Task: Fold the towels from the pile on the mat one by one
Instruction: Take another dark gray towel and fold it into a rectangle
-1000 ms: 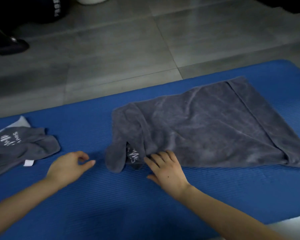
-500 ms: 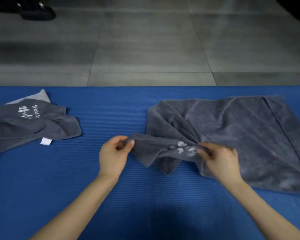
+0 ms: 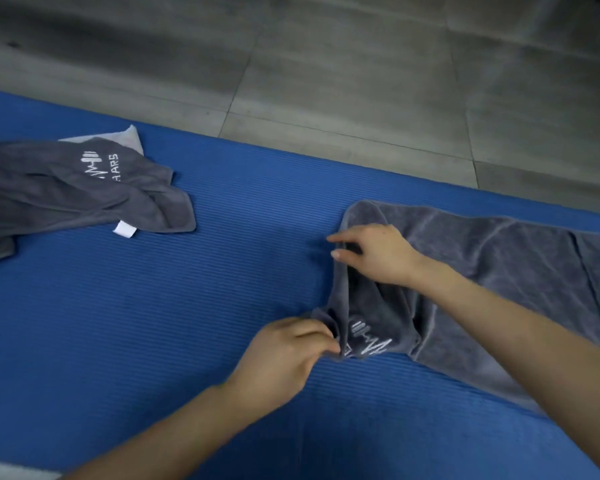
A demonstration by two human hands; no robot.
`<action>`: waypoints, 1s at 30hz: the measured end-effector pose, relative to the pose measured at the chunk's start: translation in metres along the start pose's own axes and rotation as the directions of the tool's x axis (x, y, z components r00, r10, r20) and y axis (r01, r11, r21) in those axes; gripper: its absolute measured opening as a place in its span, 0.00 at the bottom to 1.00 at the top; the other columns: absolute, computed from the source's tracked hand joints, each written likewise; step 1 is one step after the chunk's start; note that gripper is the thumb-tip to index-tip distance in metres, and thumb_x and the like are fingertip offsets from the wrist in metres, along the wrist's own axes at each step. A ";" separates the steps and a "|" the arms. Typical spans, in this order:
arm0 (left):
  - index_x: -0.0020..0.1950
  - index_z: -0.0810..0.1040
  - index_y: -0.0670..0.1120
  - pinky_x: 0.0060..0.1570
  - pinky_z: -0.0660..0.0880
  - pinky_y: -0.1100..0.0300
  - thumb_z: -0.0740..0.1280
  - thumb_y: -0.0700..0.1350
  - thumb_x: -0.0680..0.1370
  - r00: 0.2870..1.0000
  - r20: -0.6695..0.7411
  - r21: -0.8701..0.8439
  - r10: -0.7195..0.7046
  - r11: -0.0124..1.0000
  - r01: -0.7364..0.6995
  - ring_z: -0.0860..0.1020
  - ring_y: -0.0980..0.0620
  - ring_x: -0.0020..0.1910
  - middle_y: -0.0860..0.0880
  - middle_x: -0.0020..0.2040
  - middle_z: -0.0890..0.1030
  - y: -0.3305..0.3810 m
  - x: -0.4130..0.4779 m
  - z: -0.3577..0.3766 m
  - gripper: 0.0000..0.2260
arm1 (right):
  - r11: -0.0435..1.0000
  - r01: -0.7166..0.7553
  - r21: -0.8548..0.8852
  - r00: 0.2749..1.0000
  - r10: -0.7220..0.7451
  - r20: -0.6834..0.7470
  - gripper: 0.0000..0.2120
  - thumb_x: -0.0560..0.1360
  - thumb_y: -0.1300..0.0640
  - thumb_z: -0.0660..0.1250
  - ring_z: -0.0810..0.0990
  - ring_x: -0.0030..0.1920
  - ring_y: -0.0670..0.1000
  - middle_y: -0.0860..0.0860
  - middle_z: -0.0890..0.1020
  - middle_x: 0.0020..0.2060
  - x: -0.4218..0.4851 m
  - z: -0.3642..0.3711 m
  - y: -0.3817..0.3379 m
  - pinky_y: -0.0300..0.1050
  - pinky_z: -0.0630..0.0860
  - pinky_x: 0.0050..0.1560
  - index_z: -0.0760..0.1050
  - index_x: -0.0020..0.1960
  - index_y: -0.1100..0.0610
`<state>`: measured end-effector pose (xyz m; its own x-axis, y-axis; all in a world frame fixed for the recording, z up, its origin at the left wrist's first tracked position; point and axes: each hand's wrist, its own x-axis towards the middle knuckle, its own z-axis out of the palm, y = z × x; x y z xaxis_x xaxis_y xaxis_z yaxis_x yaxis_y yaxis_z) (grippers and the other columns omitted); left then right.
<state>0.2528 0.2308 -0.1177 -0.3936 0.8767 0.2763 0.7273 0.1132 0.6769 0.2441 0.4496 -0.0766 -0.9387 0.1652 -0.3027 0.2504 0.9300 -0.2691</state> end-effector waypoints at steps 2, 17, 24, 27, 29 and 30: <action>0.47 0.82 0.48 0.49 0.72 0.70 0.64 0.38 0.72 0.997 -0.014 0.011 -0.069 0.998 0.070 0.77 0.60 0.46 0.56 0.46 0.82 -0.011 -0.009 -0.001 0.10 | 0.991 0.037 -0.131 0.992 -0.021 0.121 0.22 0.77 0.43 0.61 0.69 0.66 0.53 0.46 0.77 0.62 0.025 0.007 -0.002 0.52 0.61 0.65 0.67 0.70 0.44; 0.48 0.77 0.53 0.41 0.74 0.70 0.70 0.31 0.70 0.697 -0.309 -0.609 -0.647 0.698 0.377 0.80 0.59 0.39 0.51 0.42 0.81 -0.013 0.022 -0.061 0.17 | 0.997 0.028 -0.070 0.955 -0.047 -0.293 0.05 0.72 0.51 0.71 0.79 0.45 0.51 0.47 0.83 0.43 0.015 -0.041 0.009 0.47 0.65 0.51 0.83 0.47 0.47; 0.60 0.71 0.50 0.50 0.76 0.59 0.71 0.36 0.72 0.568 -0.437 -0.659 -0.698 0.678 0.326 0.78 0.58 0.45 0.52 0.51 0.77 -0.070 0.093 -0.109 0.20 | 0.946 -0.128 0.299 0.835 0.266 -0.483 0.13 0.72 0.52 0.69 0.80 0.56 0.53 0.53 0.84 0.52 0.122 -0.083 -0.005 0.48 0.75 0.56 0.81 0.56 0.51; 0.69 0.66 0.48 0.58 0.71 0.58 0.70 0.45 0.74 0.534 -0.317 -0.492 -0.784 0.617 0.614 0.72 0.52 0.62 0.49 0.63 0.73 -0.102 0.088 -0.091 0.25 | 0.903 -0.322 0.284 0.845 0.409 -0.344 0.21 0.74 0.51 0.67 0.74 0.64 0.54 0.52 0.78 0.63 0.131 -0.057 0.005 0.50 0.68 0.67 0.73 0.66 0.48; 0.62 0.73 0.46 0.49 0.70 0.59 0.67 0.48 0.76 0.498 -0.280 -0.274 -0.821 0.565 0.778 0.75 0.49 0.59 0.49 0.58 0.77 -0.112 0.065 -0.067 0.17 | 0.931 -0.362 0.041 0.871 0.353 -0.342 0.20 0.75 0.52 0.65 0.74 0.63 0.57 0.53 0.78 0.62 0.103 -0.035 0.006 0.51 0.63 0.65 0.72 0.67 0.46; 0.53 0.77 0.46 0.44 0.68 0.59 0.66 0.49 0.76 0.510 -0.260 -0.164 -0.820 0.558 0.814 0.77 0.48 0.54 0.50 0.50 0.79 -0.112 0.051 -0.054 0.09 | 0.945 -0.318 -0.079 0.889 0.268 -0.371 0.17 0.74 0.52 0.65 0.75 0.60 0.58 0.53 0.79 0.59 0.082 -0.024 0.005 0.52 0.62 0.62 0.74 0.64 0.47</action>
<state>0.1211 0.2375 -0.1427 -0.9433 0.2325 -0.2367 -0.0068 0.6998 0.7143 0.1631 0.4755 -0.0810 -0.8553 0.5182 -0.0017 0.5164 0.8521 -0.0852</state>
